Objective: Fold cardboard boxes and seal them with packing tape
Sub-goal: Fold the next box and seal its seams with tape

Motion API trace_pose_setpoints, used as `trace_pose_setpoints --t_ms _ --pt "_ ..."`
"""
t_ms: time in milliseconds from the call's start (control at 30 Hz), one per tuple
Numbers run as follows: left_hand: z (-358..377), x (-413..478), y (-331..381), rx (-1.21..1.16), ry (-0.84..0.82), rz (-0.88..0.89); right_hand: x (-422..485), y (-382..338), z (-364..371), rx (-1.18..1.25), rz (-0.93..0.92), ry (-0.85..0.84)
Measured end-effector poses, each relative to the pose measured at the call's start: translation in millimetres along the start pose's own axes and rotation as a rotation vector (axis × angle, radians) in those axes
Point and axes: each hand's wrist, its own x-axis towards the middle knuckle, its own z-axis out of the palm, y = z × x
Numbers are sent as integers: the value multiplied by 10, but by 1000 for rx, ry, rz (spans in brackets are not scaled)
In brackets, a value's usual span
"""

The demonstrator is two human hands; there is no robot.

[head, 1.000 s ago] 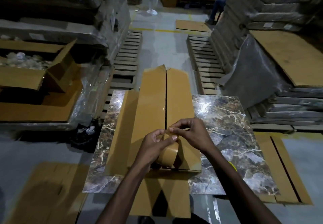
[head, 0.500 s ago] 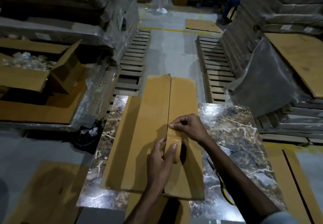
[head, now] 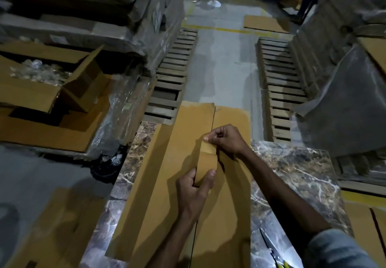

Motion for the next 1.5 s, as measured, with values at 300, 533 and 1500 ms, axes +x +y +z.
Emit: trace_pose_setpoints --t_ms 300,533,1500 --pt "241 338 11 -123 45 -12 817 84 -317 46 20 3" --pt "363 608 76 -191 77 -9 1249 111 -449 11 73 55" --pt "691 1040 156 -217 180 11 1880 246 -684 -37 160 122"
